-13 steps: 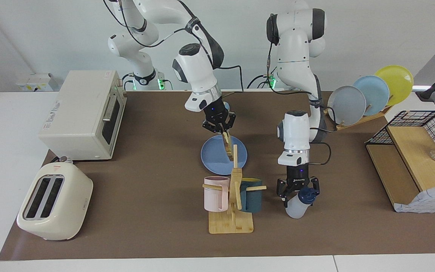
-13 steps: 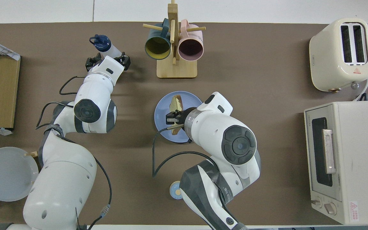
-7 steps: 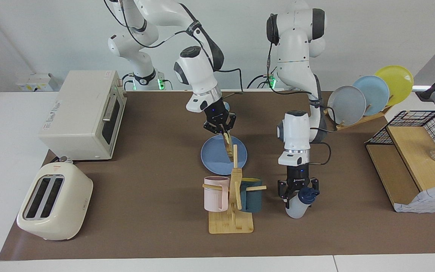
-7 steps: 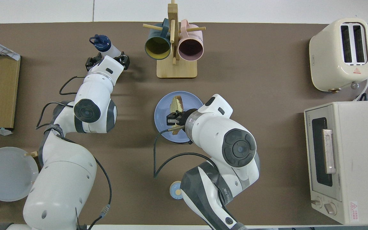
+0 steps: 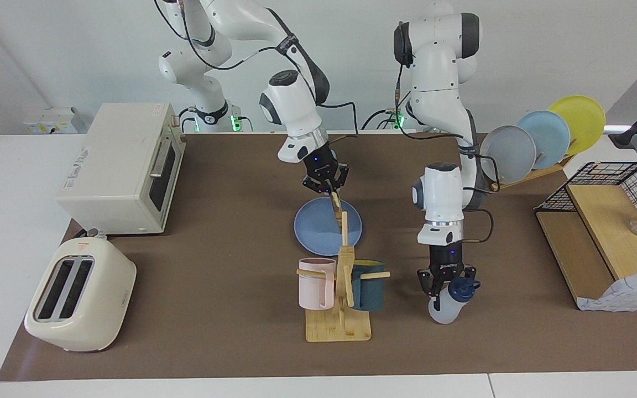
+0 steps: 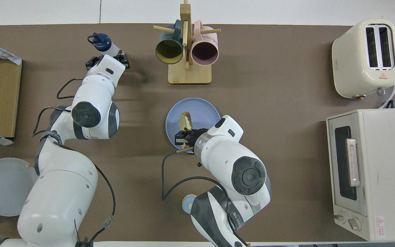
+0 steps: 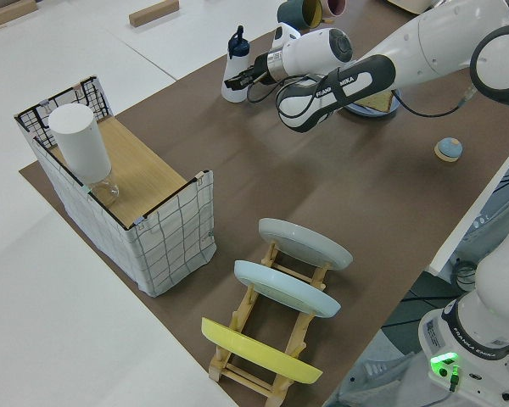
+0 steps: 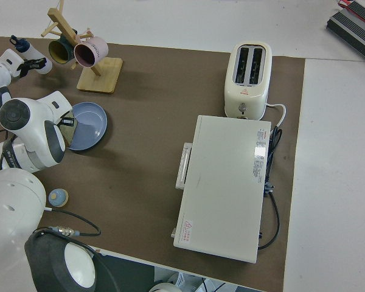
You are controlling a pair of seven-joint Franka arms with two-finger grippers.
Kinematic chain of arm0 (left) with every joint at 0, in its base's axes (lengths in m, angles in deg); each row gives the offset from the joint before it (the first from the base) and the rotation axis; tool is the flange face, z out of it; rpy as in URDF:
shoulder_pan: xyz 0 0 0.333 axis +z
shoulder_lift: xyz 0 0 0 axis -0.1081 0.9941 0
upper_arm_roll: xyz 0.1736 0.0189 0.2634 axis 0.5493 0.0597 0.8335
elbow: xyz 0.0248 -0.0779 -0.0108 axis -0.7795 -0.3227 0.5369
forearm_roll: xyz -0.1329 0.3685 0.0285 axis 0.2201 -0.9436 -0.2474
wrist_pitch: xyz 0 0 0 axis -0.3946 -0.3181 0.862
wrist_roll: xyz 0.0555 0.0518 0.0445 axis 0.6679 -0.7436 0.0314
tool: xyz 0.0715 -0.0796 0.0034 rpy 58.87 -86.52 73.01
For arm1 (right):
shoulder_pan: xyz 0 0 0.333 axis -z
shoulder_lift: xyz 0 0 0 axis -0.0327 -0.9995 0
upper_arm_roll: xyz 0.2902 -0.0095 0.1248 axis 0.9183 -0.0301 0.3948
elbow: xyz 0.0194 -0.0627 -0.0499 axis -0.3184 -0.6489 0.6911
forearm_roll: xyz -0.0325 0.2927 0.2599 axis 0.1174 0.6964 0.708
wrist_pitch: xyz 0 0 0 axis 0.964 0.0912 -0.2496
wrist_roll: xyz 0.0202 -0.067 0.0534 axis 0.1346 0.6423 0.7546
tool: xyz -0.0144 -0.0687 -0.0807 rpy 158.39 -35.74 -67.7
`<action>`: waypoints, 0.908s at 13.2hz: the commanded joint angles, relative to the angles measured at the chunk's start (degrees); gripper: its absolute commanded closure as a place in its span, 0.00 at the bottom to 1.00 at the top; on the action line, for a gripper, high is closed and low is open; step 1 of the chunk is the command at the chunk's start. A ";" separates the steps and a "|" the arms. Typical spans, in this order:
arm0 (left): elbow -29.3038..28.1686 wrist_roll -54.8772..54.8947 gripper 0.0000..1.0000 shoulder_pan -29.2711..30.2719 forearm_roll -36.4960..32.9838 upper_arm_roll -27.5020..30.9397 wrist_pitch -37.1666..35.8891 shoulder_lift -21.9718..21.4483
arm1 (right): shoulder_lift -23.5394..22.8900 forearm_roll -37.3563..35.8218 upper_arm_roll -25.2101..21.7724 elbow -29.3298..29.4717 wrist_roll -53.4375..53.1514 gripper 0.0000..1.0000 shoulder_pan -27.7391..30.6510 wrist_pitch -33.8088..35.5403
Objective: Put bread on plate and add seasoning
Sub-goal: 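Set the bread slice on the blue plate with the right gripper, then lift the bottle with the left gripper while the right gripper releases the bread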
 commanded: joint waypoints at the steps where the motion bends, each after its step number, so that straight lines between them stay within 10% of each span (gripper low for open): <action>1: 2.35 0.64 1.00 1.22 -0.33 0.20 -0.49 0.71 | 2.25 1.33 -0.07 -3.78 0.51 1.00 0.36 -0.93; 4: 1.92 11.42 1.00 1.40 -3.41 0.20 -1.19 -1.82 | 2.25 1.33 -0.16 -3.88 0.51 1.00 1.42 -0.93; 9: 1.56 23.88 1.00 2.02 -4.38 0.11 -20.30 -12.80 | 2.25 1.42 -0.16 -3.88 0.51 0.70 2.74 -0.32; 12: 0.95 38.47 1.00 2.10 -4.29 0.20 -36.03 -20.79 | 2.08 1.42 -0.16 -3.35 1.22 0.00 2.66 -0.32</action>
